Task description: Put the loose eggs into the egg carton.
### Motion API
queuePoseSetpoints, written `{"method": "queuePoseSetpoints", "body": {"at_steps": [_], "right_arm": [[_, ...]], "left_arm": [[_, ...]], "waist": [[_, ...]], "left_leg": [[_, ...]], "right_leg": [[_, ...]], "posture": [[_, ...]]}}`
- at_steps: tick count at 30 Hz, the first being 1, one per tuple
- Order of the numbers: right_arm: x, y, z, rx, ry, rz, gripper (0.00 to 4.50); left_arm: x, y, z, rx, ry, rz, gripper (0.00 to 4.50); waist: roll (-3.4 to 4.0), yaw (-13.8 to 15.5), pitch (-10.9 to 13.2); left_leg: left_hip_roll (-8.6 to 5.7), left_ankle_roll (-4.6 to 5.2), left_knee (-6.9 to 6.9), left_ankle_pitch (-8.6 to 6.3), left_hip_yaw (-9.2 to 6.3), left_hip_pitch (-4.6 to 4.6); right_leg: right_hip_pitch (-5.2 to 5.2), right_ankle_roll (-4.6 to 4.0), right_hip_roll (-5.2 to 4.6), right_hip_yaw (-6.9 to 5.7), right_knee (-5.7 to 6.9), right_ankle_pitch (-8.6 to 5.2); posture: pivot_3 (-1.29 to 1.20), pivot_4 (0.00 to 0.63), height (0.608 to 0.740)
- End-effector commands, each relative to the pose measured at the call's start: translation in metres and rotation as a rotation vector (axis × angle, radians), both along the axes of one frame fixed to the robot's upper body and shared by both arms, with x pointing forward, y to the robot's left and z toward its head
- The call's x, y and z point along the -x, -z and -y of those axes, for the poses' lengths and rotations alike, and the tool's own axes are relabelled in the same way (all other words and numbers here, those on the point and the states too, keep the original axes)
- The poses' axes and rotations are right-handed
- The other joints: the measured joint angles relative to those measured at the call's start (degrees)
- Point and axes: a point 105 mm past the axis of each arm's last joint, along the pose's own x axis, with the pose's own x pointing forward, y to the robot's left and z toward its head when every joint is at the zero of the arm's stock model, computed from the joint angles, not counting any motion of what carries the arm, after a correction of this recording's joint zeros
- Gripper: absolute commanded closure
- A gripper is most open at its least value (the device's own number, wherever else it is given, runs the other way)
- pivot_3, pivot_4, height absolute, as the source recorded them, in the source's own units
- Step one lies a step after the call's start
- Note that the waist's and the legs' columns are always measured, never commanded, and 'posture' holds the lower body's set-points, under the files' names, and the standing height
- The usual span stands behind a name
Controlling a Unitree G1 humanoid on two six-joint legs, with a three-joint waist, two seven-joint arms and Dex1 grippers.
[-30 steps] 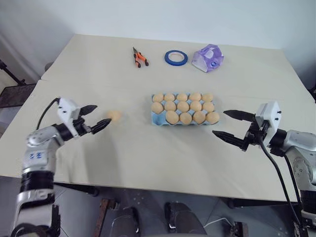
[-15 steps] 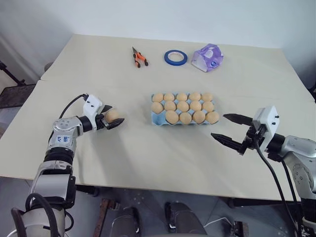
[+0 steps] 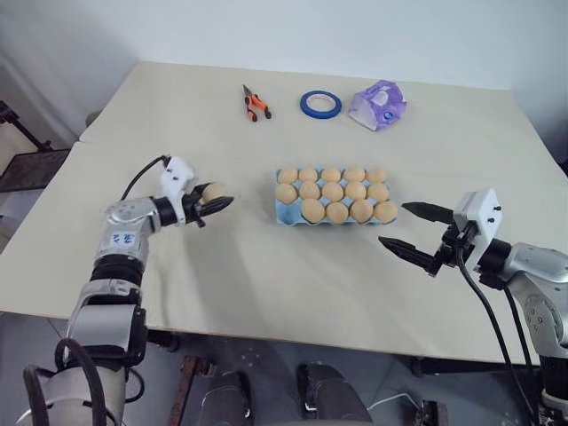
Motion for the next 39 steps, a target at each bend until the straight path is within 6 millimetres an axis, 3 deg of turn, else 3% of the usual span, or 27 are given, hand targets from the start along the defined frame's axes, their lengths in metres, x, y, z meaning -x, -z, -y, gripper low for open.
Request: {"method": "queuePoseSetpoints", "body": {"at_steps": [1,7,12,20,23,26,30,34,39], "right_arm": [[0.000,-0.009,-0.001,-0.005,0.000,0.049,0.00],[0.001,-0.007,-0.003,-0.019,0.009,0.058,0.00],[0.004,-0.006,0.000,-0.026,0.037,0.065,0.00],[0.007,-0.002,0.002,-0.032,0.060,0.062,0.00],[0.004,-0.002,0.001,-0.039,0.056,0.066,0.00],[0.001,-0.003,0.000,-0.041,0.049,0.070,0.00],[-0.002,-0.005,0.000,-0.041,0.040,0.078,0.00],[-0.007,-0.008,0.005,-0.024,0.031,0.085,0.00],[-0.010,-0.012,0.013,0.001,0.025,0.086,0.00]], "left_arm": [[0.006,-0.027,0.038,0.050,0.154,0.059,2.75],[0.014,-0.011,0.082,-0.004,0.316,0.022,2.75],[0.013,-0.004,0.094,-0.039,0.342,0.049,2.75],[0.013,-0.007,0.098,-0.038,0.353,0.079,0.21],[0.013,-0.016,0.098,0.012,0.356,0.084,0.05],[0.013,-0.022,0.098,0.052,0.365,0.059,0.05],[0.007,-0.022,0.089,-0.044,0.312,0.021,0.05],[0.007,-0.020,0.066,-0.092,0.268,-0.014,0.05],[0.027,-0.025,0.034,-0.079,0.318,-0.042,0.05]], "waist": [[0.00,0.25,0.00],[0.00,0.21,0.00],[0.00,0.12,0.00],[0.00,0.22,0.00],[0.00,0.22,0.00],[0.00,0.20,0.00],[0.00,0.15,0.00],[0.00,-0.33,0.00],[0.02,-0.91,0.01]], "left_leg": [[-0.02,0.01,0.01,0.00,0.03,0.00],[-0.08,0.01,0.06,0.00,0.12,0.03],[-0.08,0.00,0.08,0.01,0.06,0.03],[-0.05,0.02,0.07,0.00,0.05,0.02],[-0.05,0.03,0.09,0.01,0.05,0.02],[-0.06,0.03,0.12,0.01,0.05,0.02],[-0.07,0.04,0.14,0.01,0.04,0.02],[-0.06,0.03,0.13,0.02,0.05,0.03],[0.03,0.02,0.11,0.03,0.06,0.03]], "right_leg": [[0.00,0.05,0.01,0.00,0.00,0.02],[-0.01,0.10,0.09,0.08,0.01,0.06],[-0.02,0.09,0.08,0.18,0.04,0.06],[-0.02,0.10,0.05,0.17,0.03,0.06],[-0.02,0.10,0.05,0.16,0.04,0.06],[-0.02,0.10,0.05,0.15,0.09,0.06],[-0.02,0.10,0.07,0.13,0.12,0.06],[-0.02,0.10,0.08,0.12,0.18,0.06],[-0.04,0.11,0.06,0.08,0.23,0.05]], "posture": [[0.00,0.150,0.740],[0.00,0.150,0.740],[0.00,0.150,0.740],[0.00,0.150,0.740],[0.00,0.150,0.740],[0.00,0.150,0.740],[0.00,0.150,0.740],[0.00,0.150,0.740],[0.00,0.150,0.740]]}}
